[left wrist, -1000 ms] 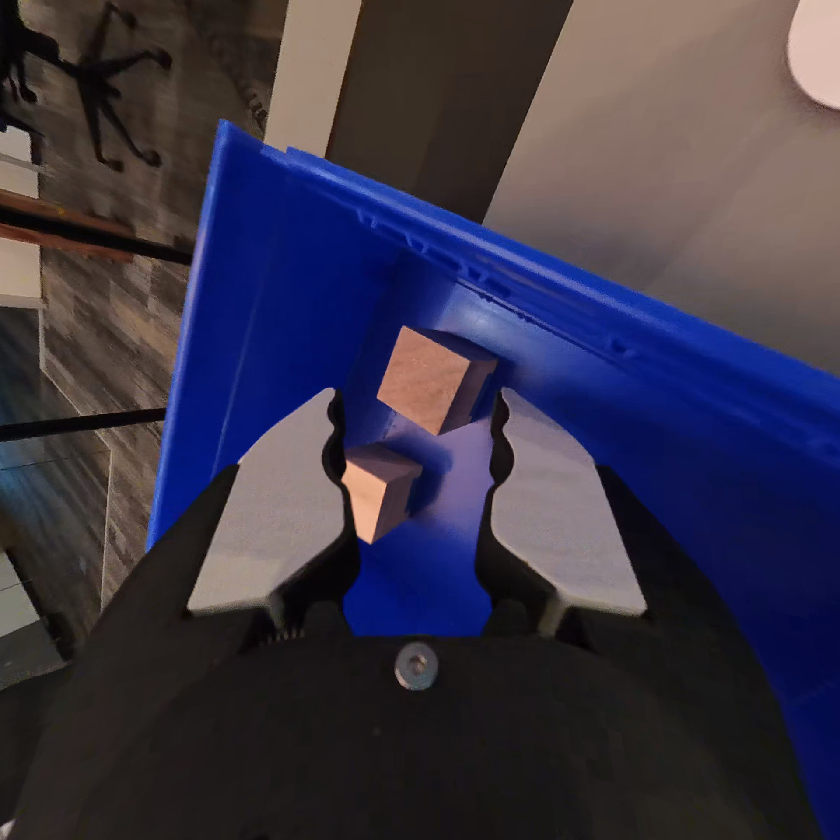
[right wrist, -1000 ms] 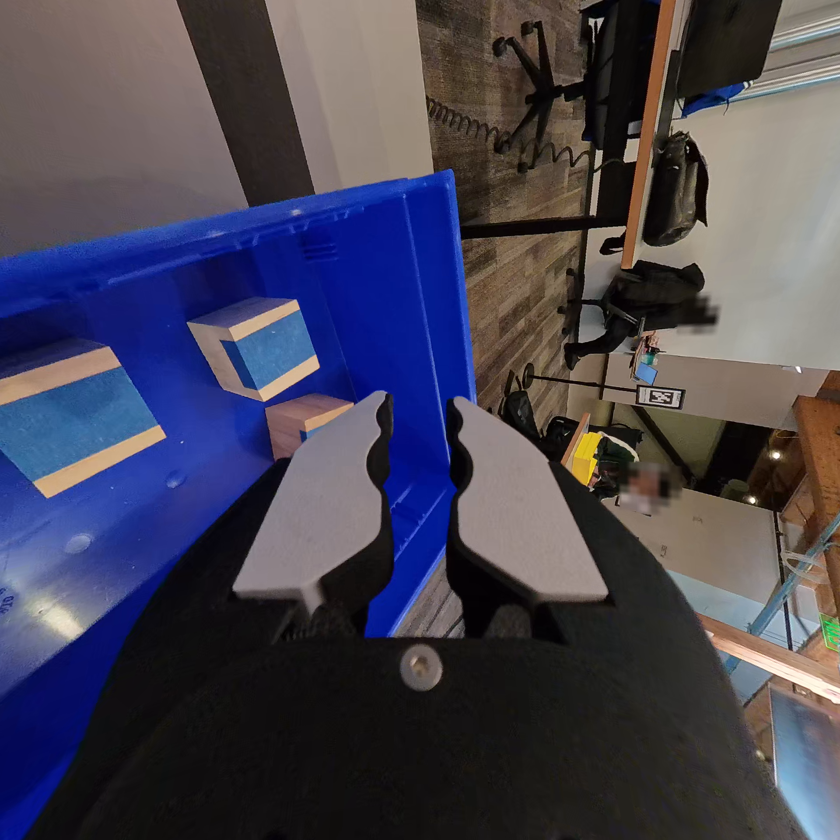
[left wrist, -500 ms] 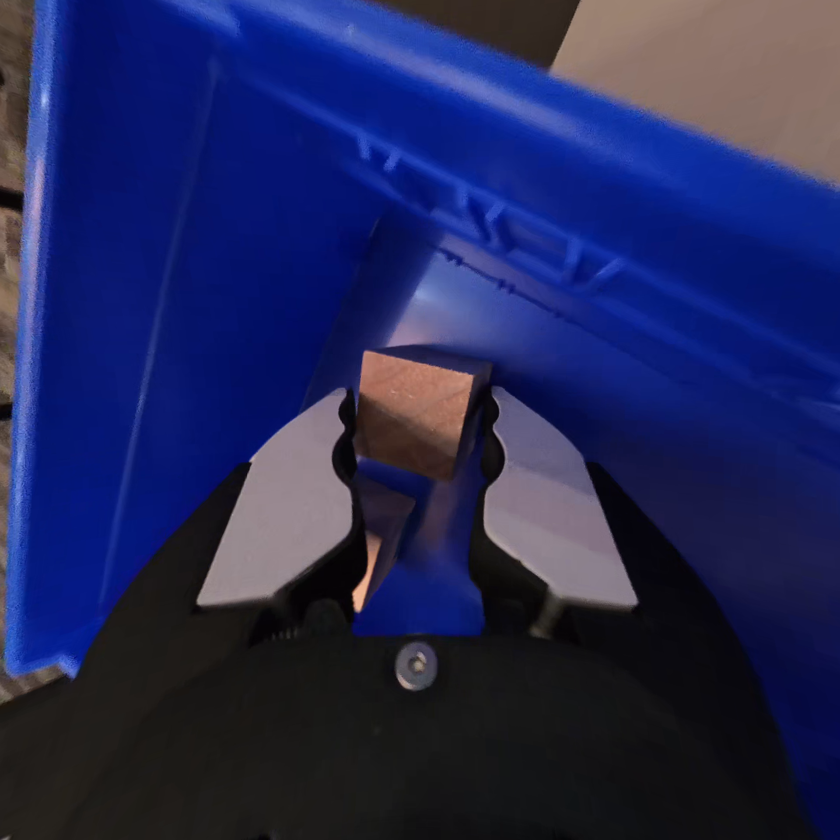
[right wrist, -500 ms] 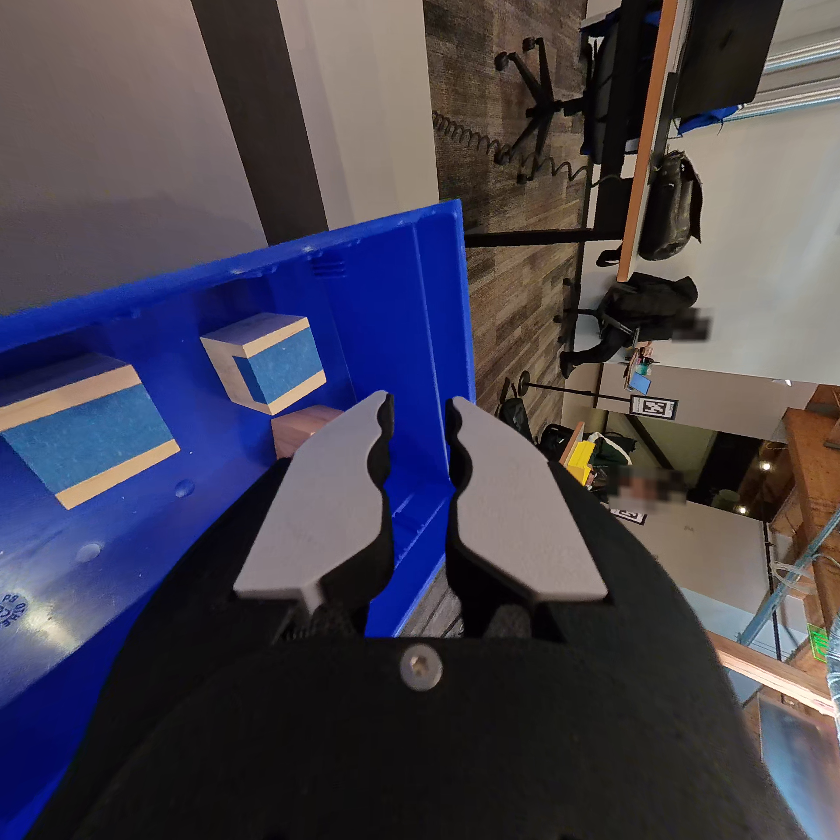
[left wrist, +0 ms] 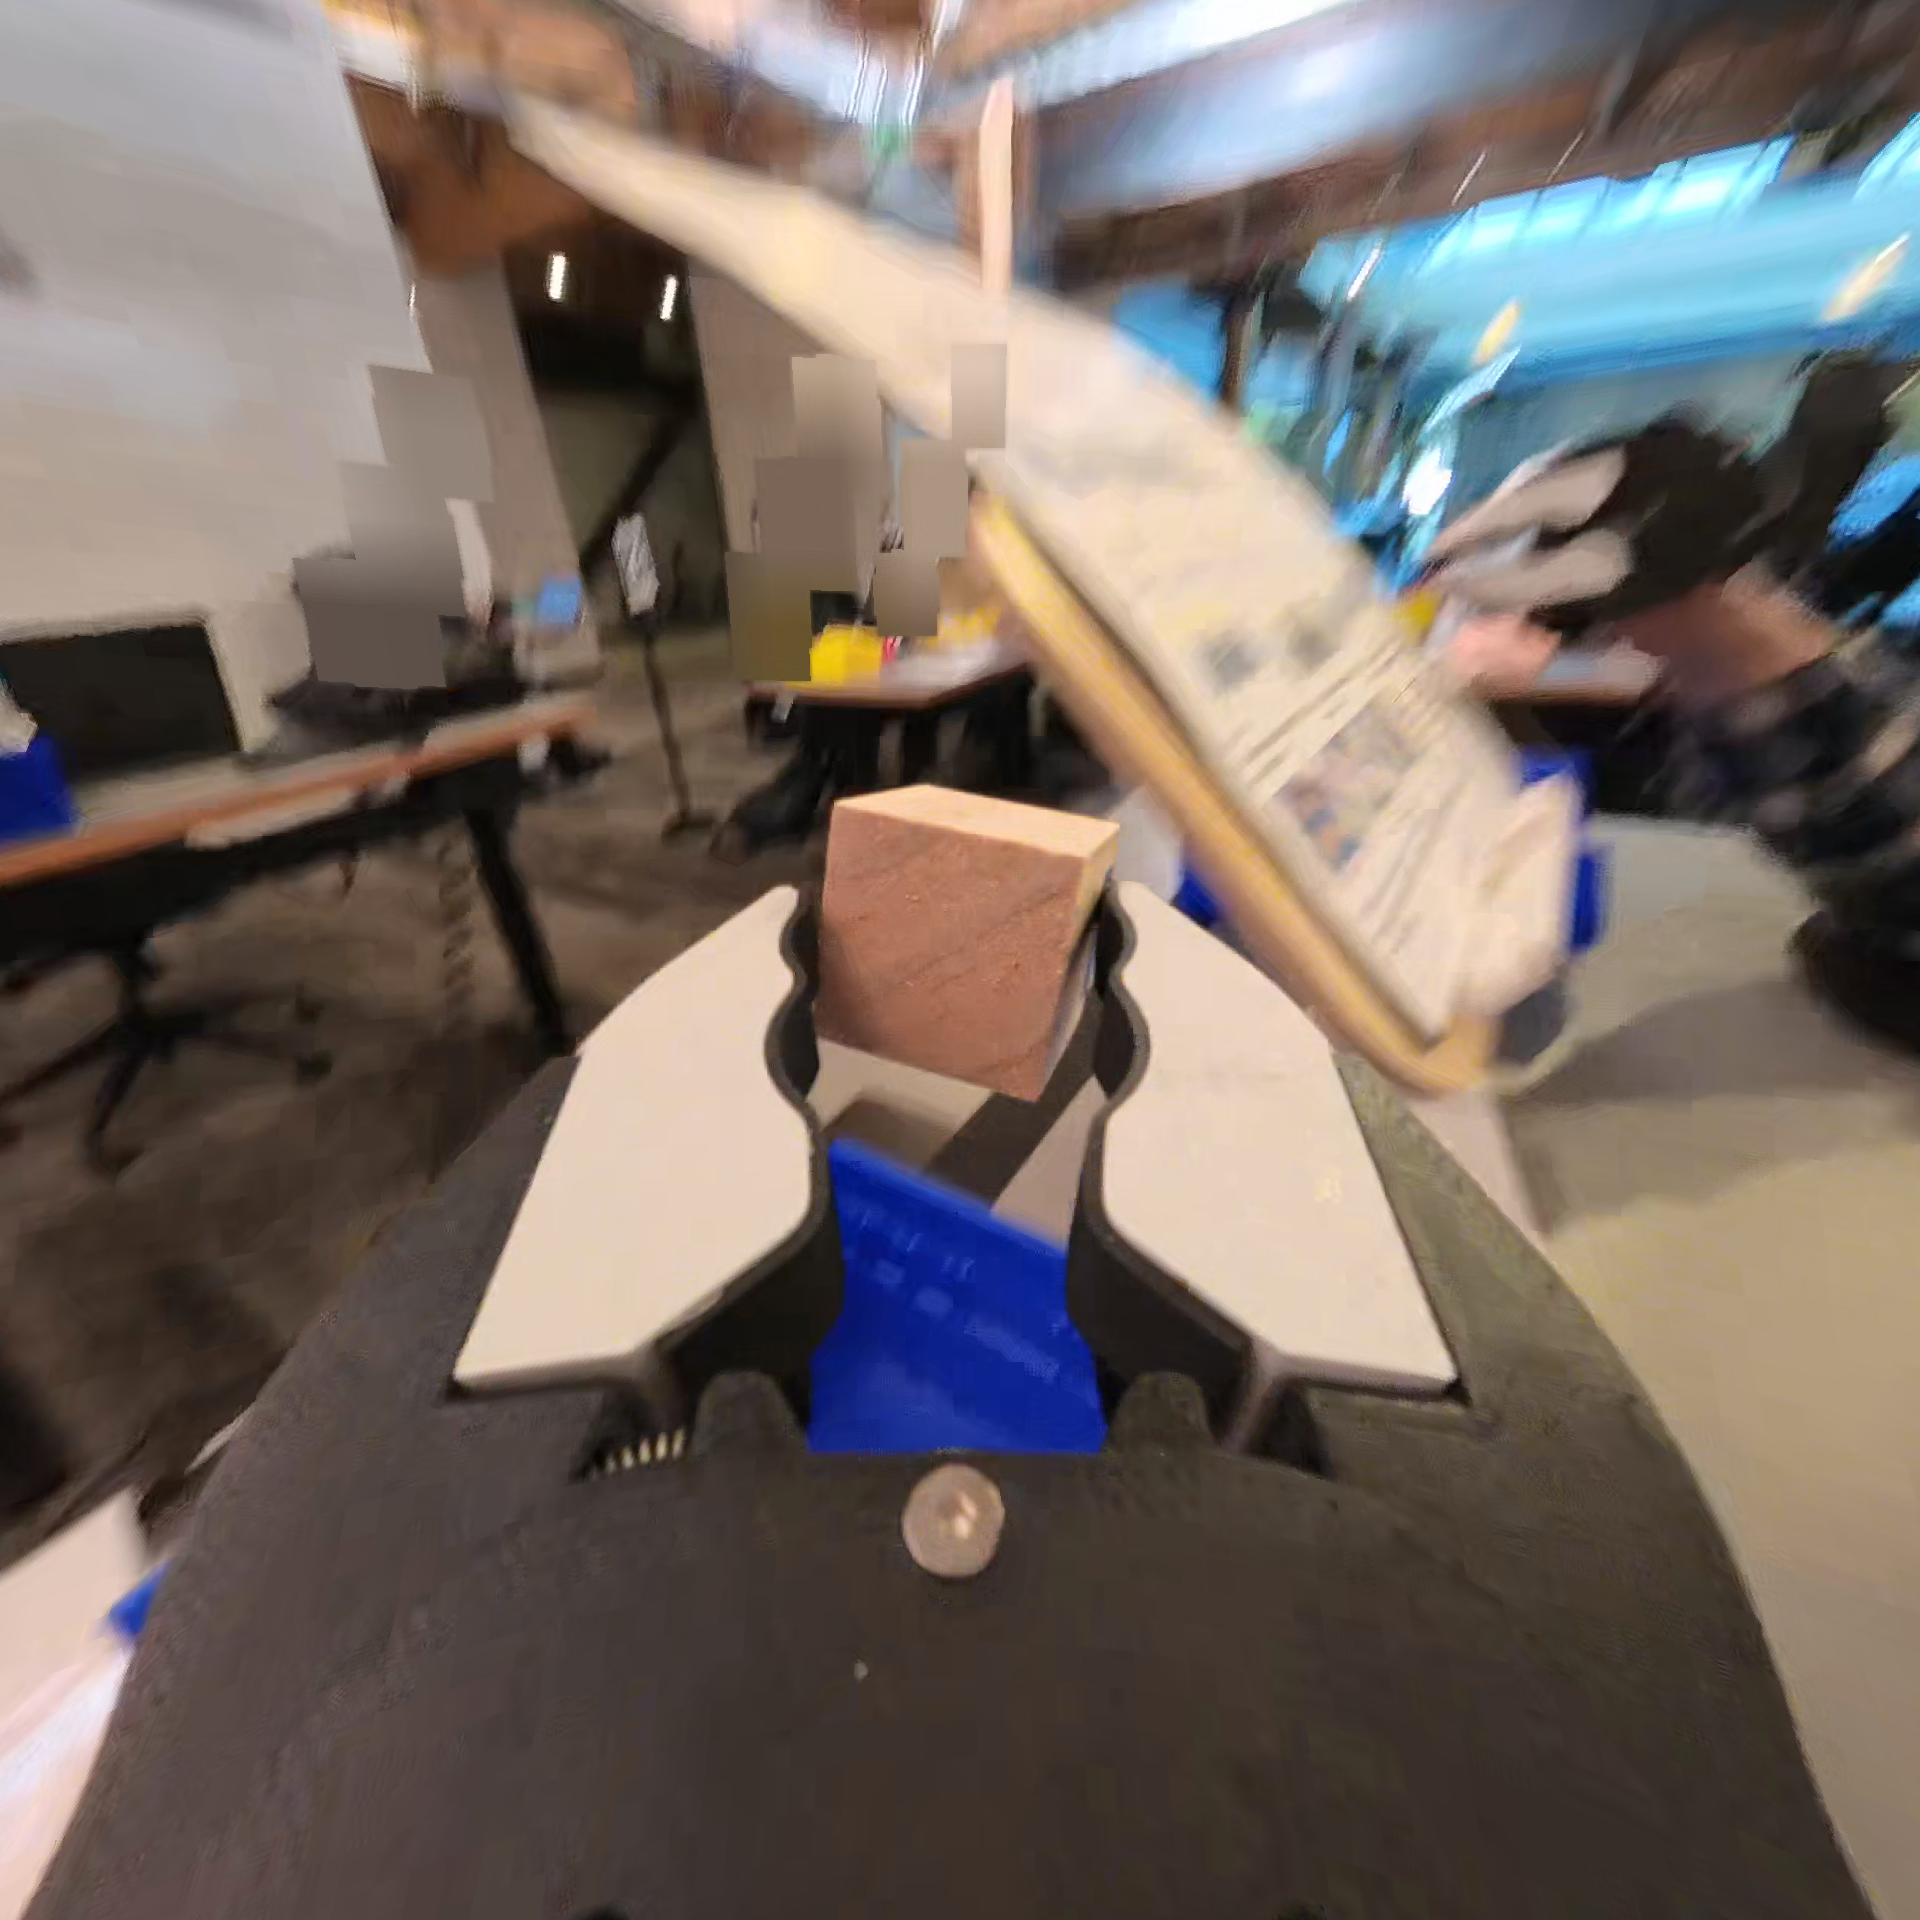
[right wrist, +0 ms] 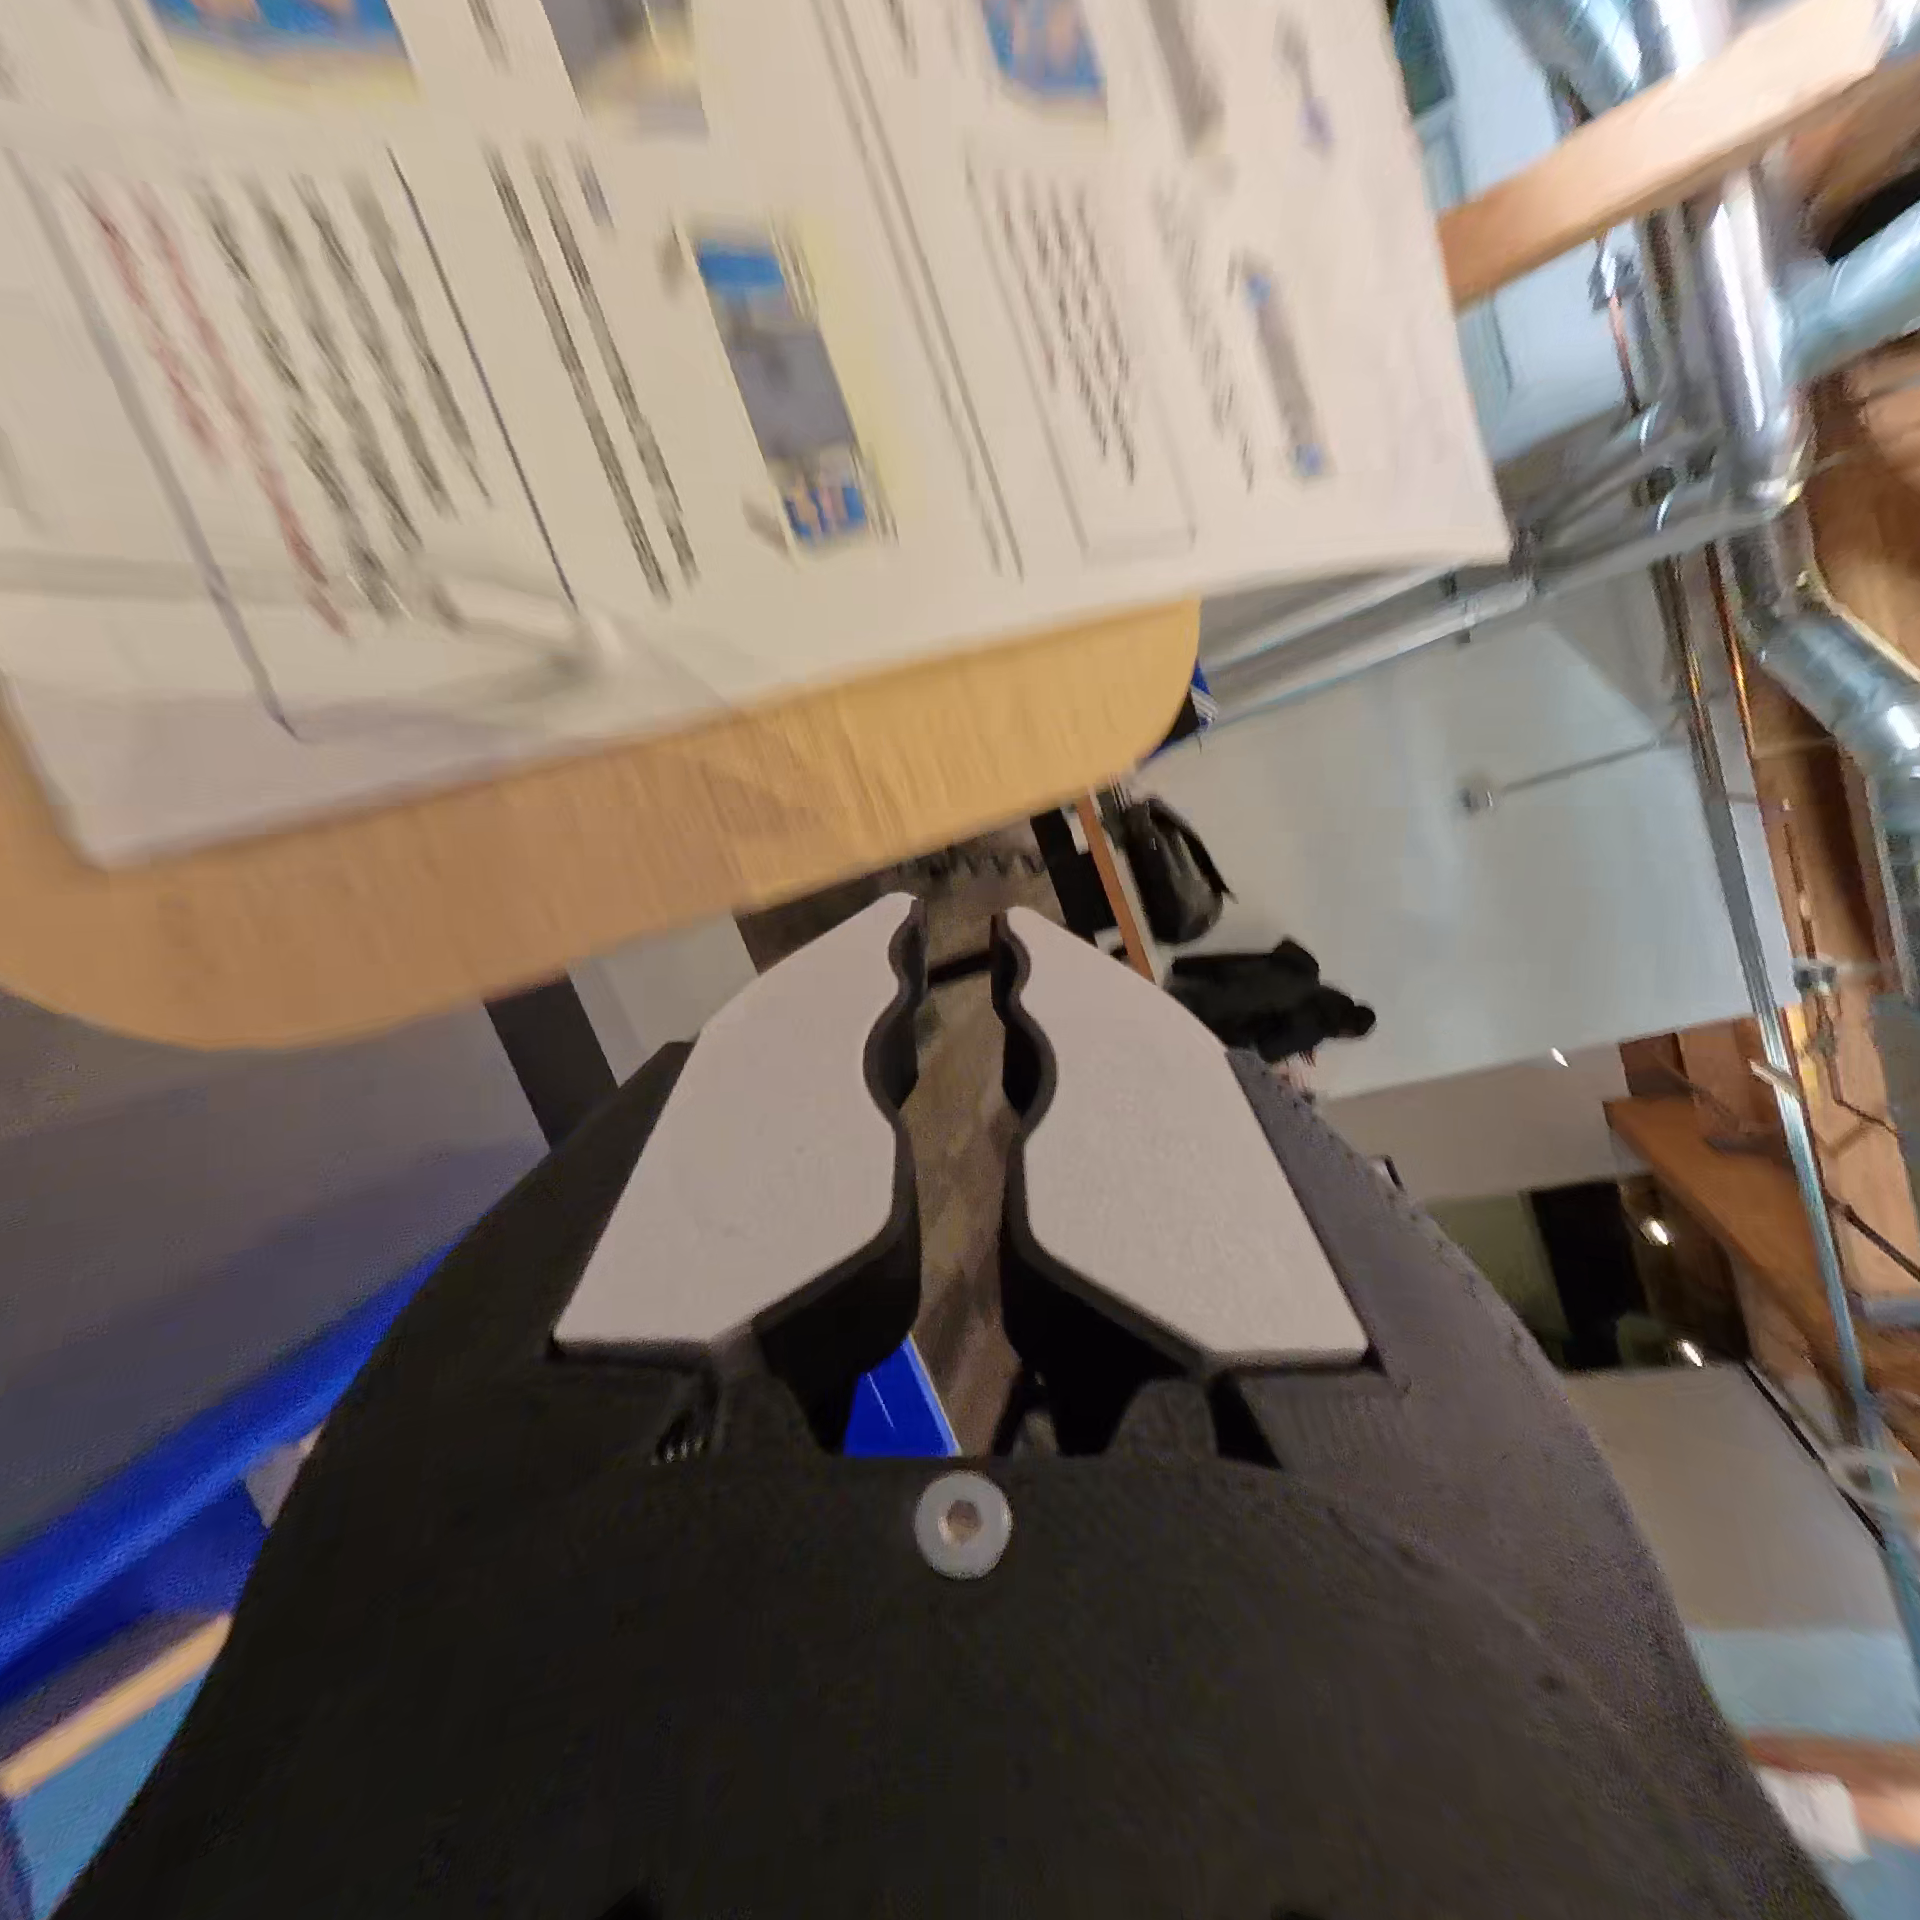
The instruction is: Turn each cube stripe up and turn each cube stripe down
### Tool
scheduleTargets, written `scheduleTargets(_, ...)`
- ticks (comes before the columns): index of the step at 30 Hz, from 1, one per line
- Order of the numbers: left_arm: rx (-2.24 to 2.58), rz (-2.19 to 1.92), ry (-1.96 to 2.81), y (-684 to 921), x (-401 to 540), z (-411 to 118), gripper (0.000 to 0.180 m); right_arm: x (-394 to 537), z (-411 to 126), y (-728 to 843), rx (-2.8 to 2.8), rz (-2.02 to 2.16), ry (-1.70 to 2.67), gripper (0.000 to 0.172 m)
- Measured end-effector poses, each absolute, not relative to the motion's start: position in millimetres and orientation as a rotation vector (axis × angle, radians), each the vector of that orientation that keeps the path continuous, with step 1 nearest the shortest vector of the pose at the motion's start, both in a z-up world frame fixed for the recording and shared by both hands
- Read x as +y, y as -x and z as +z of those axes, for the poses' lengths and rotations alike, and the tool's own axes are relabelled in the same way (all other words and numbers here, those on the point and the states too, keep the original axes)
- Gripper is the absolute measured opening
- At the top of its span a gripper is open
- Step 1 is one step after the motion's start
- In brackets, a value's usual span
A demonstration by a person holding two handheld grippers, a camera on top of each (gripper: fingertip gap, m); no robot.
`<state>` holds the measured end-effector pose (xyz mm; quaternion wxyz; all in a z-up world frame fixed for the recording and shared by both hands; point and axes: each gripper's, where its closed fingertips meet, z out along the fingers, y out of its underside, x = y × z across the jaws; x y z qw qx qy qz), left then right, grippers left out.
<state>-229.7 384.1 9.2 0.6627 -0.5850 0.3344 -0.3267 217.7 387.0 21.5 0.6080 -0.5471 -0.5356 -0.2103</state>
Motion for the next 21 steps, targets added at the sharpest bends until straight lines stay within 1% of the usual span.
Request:
scheduleTargets(3,0.738,-0.865,1.101,226,346,52,0.05,353,38,-176,-1.239,-0.326,1.184,0.013)
scheduleTargets(5,0.753,-0.882,1.027,213,330,71,0.05,331,41,-146,-1.264,-0.218,1.134,0.019)
scheduleTargets(9,0.861,-0.897,0.901,172,301,104,0.051,298,40,-109,-1.327,-0.138,1.051,0.02)
scheduleTargets(13,1.023,-0.871,0.897,126,308,124,0.051,285,46,-103,-1.334,-0.096,1.023,0.018)
scheduleTargets(17,1.034,-0.908,0.772,109,303,145,0.05,285,48,-104,-1.314,-0.061,1.026,0.019)
scheduleTargets(20,0.969,-0.988,0.62,113,289,143,0.05,283,48,-102,-1.313,-0.045,1.021,0.021)
scheduleTargets(21,0.986,-1.009,0.668,109,296,137,0.05,282,49,-101,-1.312,-0.036,1.014,0.021)
